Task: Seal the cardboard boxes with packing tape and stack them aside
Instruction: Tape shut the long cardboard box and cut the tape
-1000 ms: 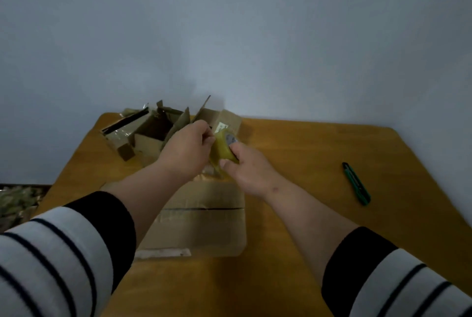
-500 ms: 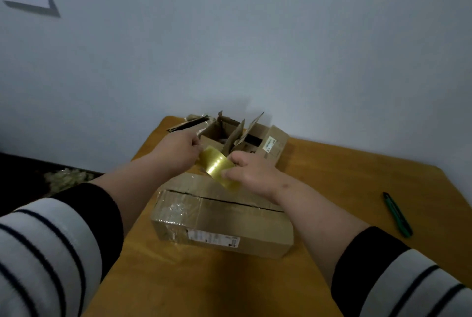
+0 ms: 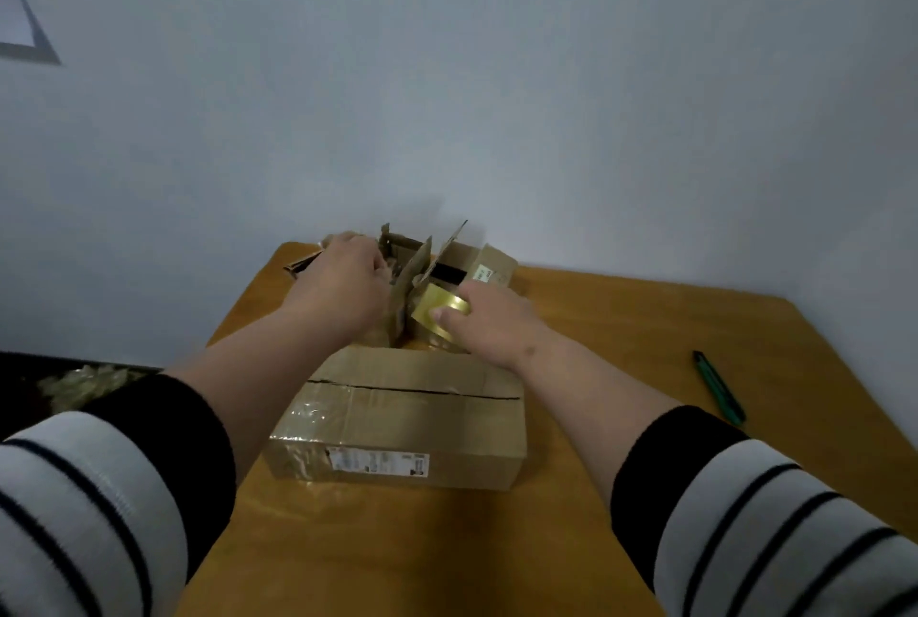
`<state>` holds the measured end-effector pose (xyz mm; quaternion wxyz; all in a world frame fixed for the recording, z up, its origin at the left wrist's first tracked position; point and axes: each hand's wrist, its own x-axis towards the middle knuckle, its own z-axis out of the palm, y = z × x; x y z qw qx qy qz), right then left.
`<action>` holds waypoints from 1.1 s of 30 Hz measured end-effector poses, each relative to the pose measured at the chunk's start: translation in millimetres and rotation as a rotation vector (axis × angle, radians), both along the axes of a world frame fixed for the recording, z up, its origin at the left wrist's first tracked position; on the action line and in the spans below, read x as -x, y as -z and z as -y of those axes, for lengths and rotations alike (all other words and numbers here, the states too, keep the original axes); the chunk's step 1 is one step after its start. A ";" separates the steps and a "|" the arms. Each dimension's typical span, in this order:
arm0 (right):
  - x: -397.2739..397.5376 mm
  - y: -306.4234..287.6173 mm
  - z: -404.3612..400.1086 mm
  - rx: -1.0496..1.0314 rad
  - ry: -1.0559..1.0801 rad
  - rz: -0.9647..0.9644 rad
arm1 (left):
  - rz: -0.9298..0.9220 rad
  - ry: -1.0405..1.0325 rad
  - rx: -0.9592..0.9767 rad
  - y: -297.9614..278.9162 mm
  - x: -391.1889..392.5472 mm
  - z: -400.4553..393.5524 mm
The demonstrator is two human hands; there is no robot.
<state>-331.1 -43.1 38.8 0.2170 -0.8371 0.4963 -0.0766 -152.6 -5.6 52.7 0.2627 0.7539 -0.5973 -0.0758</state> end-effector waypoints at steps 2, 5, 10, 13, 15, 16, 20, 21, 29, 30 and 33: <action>10.5 0.5 5.4 0.040 0.062 -0.015 | -0.008 0.007 -0.006 -2.7 9.1 9.3; 24.5 1.4 10.7 0.085 0.126 -0.027 | -0.049 0.043 -0.028 -2.6 22.0 22.6; 70.7 9.6 6.7 0.110 0.291 -0.163 | -0.064 0.150 -0.002 2.0 65.1 39.6; 106.8 18.1 5.9 0.019 0.381 -0.167 | -0.066 0.208 -0.037 2.2 94.1 48.9; 130.7 20.6 4.0 -0.134 0.387 -0.053 | -0.082 0.227 -0.125 2.1 110.3 56.8; 142.7 20.8 3.8 -0.226 0.378 0.053 | -0.092 0.233 -0.169 3.8 117.8 61.1; 191.4 33.6 10.2 -0.603 0.436 0.536 | -0.139 0.220 -0.225 12.2 150.8 80.9; 203.3 40.9 14.7 -0.697 0.457 0.614 | -0.154 0.213 -0.234 14.4 160.6 86.9; 289.4 87.6 89.1 -0.493 0.263 0.101 | 0.083 0.207 -0.243 58.5 267.1 135.7; 296.5 96.7 99.1 -0.447 0.262 0.023 | 0.073 0.188 -0.223 63.9 276.8 142.0; 318.2 125.2 125.8 -0.343 0.310 -0.114 | 0.000 0.147 -0.201 77.3 299.1 159.4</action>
